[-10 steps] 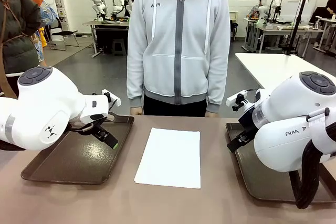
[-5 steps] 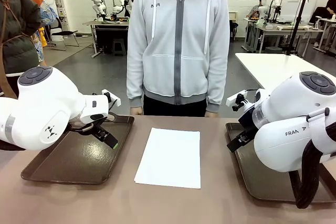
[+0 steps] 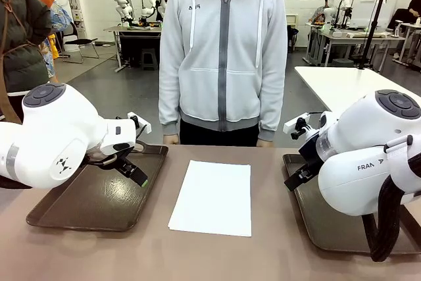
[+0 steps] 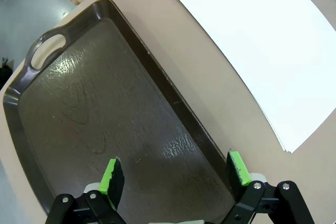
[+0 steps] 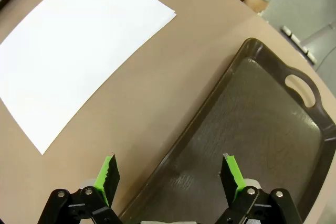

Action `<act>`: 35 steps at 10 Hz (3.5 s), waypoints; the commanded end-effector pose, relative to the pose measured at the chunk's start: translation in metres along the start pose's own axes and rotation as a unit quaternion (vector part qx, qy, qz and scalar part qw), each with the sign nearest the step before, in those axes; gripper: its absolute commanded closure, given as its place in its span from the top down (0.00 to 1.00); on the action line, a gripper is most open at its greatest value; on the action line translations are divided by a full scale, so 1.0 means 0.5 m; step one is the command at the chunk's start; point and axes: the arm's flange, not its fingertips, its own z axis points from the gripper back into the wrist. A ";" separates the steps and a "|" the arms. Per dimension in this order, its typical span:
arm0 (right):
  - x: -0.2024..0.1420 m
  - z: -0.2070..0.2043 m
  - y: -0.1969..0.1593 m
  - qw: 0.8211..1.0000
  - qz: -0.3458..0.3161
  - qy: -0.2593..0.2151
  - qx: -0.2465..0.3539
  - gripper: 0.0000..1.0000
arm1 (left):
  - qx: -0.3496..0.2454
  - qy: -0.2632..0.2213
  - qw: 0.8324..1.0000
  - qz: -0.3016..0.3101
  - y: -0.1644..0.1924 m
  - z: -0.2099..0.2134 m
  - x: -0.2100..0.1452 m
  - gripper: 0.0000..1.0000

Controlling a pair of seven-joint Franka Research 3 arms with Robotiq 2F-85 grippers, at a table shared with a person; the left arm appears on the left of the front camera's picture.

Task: Sort the A4 documents.
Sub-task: Receive the A4 Paper.

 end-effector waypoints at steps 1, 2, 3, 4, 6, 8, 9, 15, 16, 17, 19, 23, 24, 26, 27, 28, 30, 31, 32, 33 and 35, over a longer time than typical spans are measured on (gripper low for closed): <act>0.000 0.000 0.000 1.000 0.000 0.000 0.000 1.00 | 0.001 -0.002 1.000 0.001 0.002 0.005 0.000 1.00; 0.000 0.000 0.000 1.000 0.000 0.000 0.000 1.00 | 0.001 -0.002 1.000 0.001 0.002 0.005 0.000 1.00; 0.000 0.000 0.000 1.000 0.000 0.000 0.000 1.00 | 0.001 -0.002 1.000 0.001 0.002 0.005 0.000 1.00; 0.000 0.000 0.000 1.000 0.000 0.000 0.000 1.00 | 0.001 -0.002 1.000 0.001 0.002 0.005 0.000 1.00; -0.005 0.021 -0.009 1.000 -0.010 -0.002 -0.018 1.00 | -0.007 -0.009 1.000 0.013 0.015 0.033 -0.005 1.00; -0.029 0.090 -0.035 0.999 -0.035 -0.029 -0.010 1.00 | -0.010 -0.026 0.998 0.059 0.063 0.106 -0.031 1.00; -0.047 0.134 -0.051 0.998 -0.043 -0.046 0.004 1.00 | -0.003 -0.040 0.996 0.077 0.088 0.145 -0.043 1.00; -0.178 0.357 -0.160 0.986 -0.100 -0.116 0.069 1.00 | -0.092 -0.121 0.986 0.071 0.165 0.368 -0.111 1.00; -0.201 0.376 -0.164 0.983 -0.107 -0.130 0.070 1.00 | -0.106 -0.118 0.984 0.075 0.166 0.372 -0.121 1.00; -0.214 0.385 -0.167 0.981 -0.115 -0.142 0.067 1.00 | -0.112 -0.117 0.984 0.078 0.166 0.372 -0.126 1.00; -0.221 0.389 -0.169 0.979 -0.119 -0.150 0.067 1.00 | -0.121 -0.128 0.981 0.082 0.161 0.375 -0.129 1.00; -0.218 0.384 -0.173 0.979 -0.121 -0.148 0.071 1.00 | -0.154 -0.135 0.976 0.073 0.161 0.379 -0.131 1.00; -0.219 0.382 -0.173 0.979 -0.123 -0.147 0.071 1.00 | -0.156 -0.137 0.976 0.074 0.157 0.378 -0.130 1.00; -0.220 0.381 -0.173 0.979 -0.123 -0.145 0.070 1.00 | -0.156 -0.137 0.975 0.073 0.153 0.377 -0.128 1.00; -0.220 0.381 -0.173 0.980 -0.121 -0.144 0.069 1.00 | -0.156 -0.137 0.975 0.074 0.150 0.375 -0.128 1.00; -0.215 0.377 -0.176 0.979 -0.139 -0.135 0.067 1.00 | -0.168 -0.130 0.974 0.085 0.154 0.373 -0.127 1.00; -0.107 0.448 -0.259 0.980 -0.128 -0.139 0.061 1.00 | -0.142 -0.126 0.978 0.085 0.188 0.403 -0.075 1.00; -0.107 0.448 -0.259 0.980 -0.128 -0.139 0.061 1.00 | -0.142 -0.126 0.978 0.085 0.188 0.403 -0.075 1.00; -0.107 0.448 -0.259 0.980 -0.128 -0.139 0.061 1.00 | -0.142 -0.126 0.978 0.085 0.188 0.403 -0.075 1.00; -0.107 0.448 -0.259 0.980 -0.128 -0.139 0.061 1.00 | -0.142 -0.126 0.978 0.085 0.188 0.403 -0.075 1.00; -0.107 0.448 -0.259 0.980 -0.128 -0.139 0.061 1.00 | -0.142 -0.126 0.978 0.085 0.188 0.403 -0.075 1.00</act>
